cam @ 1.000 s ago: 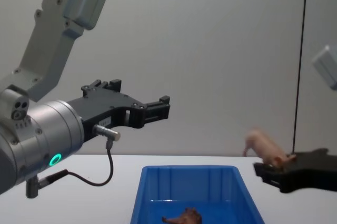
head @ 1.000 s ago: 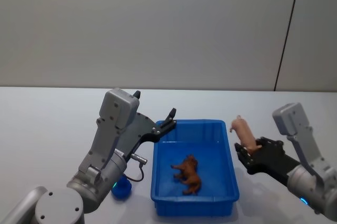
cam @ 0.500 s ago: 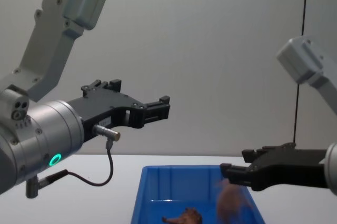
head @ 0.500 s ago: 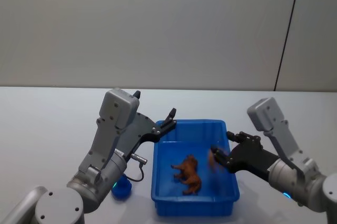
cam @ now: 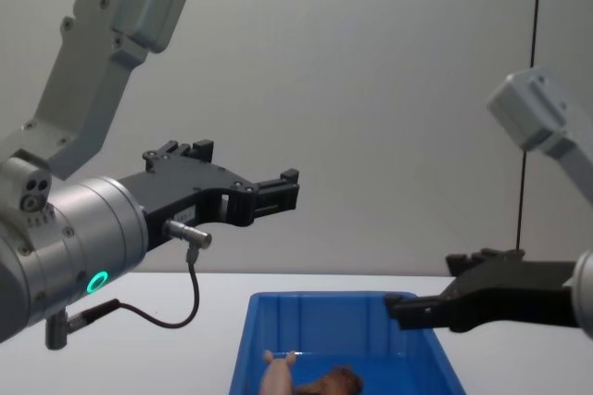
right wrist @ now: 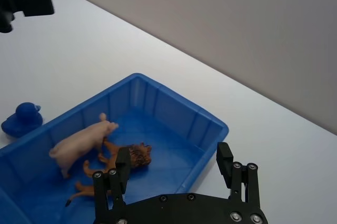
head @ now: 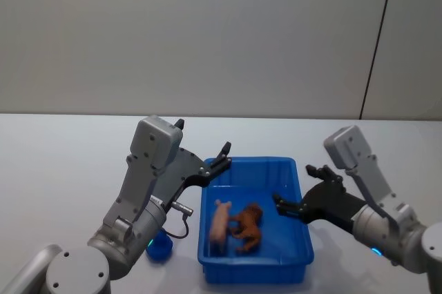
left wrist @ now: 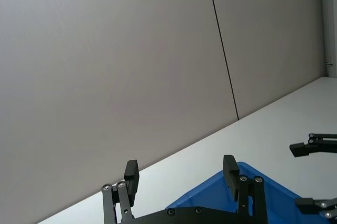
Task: Pick up the two dolls from the table and place them into the box.
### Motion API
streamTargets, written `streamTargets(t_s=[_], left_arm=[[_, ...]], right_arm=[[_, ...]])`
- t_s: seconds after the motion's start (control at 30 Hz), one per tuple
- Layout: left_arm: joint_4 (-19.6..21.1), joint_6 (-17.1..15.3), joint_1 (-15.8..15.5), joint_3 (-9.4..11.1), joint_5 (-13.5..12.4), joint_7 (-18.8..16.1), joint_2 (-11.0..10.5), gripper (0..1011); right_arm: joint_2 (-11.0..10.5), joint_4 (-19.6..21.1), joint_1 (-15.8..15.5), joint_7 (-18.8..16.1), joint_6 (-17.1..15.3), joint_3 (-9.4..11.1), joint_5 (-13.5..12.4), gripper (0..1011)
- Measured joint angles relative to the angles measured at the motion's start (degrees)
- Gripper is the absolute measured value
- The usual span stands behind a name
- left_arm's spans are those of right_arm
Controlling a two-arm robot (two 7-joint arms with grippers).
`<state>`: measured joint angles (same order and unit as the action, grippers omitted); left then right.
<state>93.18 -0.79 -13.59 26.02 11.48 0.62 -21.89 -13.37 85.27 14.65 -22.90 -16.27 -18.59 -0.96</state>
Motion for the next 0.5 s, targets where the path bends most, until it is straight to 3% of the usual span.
streamTargets(t_s=[0.1, 0.5], left_arm=[[0.0, 0.0, 0.0, 0.0, 0.0, 0.0, 0.0, 1001], [0.0, 0.0, 0.0, 0.0, 0.0, 0.0, 0.0, 1001]], right_arm=[[-0.6, 0.0, -0.1, 0.3, 0.7, 0.5, -0.4, 1001], [-4.1, 1.4, -2.2, 0.1, 3.5, 3.1, -2.3, 1001]])
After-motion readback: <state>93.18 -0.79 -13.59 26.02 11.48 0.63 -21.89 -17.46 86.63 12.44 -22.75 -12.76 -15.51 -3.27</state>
